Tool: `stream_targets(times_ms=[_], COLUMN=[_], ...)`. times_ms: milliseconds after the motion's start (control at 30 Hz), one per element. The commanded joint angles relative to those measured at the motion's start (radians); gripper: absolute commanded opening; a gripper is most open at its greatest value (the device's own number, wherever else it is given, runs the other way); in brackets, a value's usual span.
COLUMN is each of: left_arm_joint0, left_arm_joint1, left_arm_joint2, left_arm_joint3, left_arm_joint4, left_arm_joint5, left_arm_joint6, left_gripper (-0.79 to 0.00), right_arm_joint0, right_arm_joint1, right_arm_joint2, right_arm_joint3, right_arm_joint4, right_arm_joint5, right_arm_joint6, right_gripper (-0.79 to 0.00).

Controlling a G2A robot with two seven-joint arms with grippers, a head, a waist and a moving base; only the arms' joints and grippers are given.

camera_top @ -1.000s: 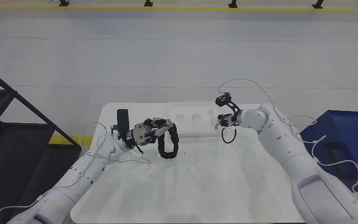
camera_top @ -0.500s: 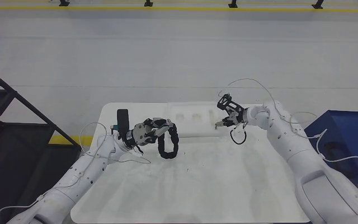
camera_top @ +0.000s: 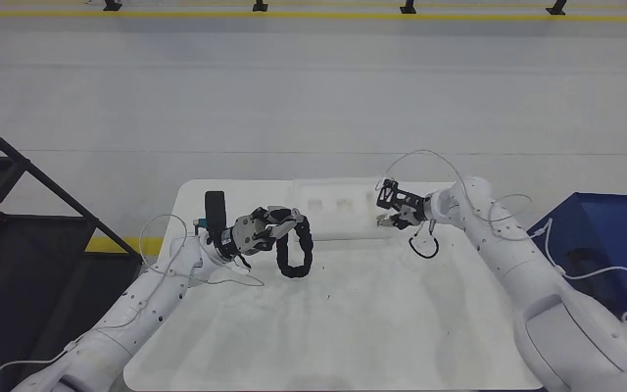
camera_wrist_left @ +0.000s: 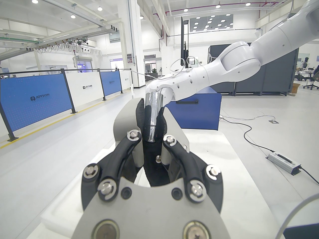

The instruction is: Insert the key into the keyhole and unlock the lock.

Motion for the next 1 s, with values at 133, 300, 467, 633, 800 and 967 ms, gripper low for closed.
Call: stream_targets(times_ms=[133,300,467,633,800,967], left_arm_joint0=[0.0,0.0,0.0,0.0,0.0,0.0], left_arm_joint1=[0.0,0.0,0.0,0.0,0.0,0.0], left_arm_joint2=[0.0,0.0,0.0,0.0,0.0,0.0], left_arm_joint3=[0.0,0.0,0.0,0.0,0.0,0.0], left_arm_joint4=[0.0,0.0,0.0,0.0,0.0,0.0], left_arm_joint5=[0.0,0.0,0.0,0.0,0.0,0.0], left_arm_joint6=[0.0,0.0,0.0,0.0,0.0,0.0], left_gripper=[-0.785,-0.785,-0.785,-0.785,-0.785,-0.785], right_arm_joint0=[0.017,0.029,0.036,0.043,0.05,0.058], right_arm_joint1=[-0.037,-0.064,-0.088,-0.11,-0.127,-0.134], right_arm_joint2=[-0.029,-0.047,-0.06,-0.066,-0.073,-0.081], right_arm_joint3=[0.055,0.097,0.132,0.165,0.189,0.209], right_arm_joint4=[-0.026,-0.038,-0.047,-0.044,-0.052,-0.073], right_arm_joint5=[0.018,0.026,0.031,0.043,0.049,0.044], right_arm_joint6=[-0.028,-0.036,-0.038,-0.027,-0.029,-0.053], right_gripper=[-0.419,-0.443,-0.499,-0.622,-0.785,-0.785])
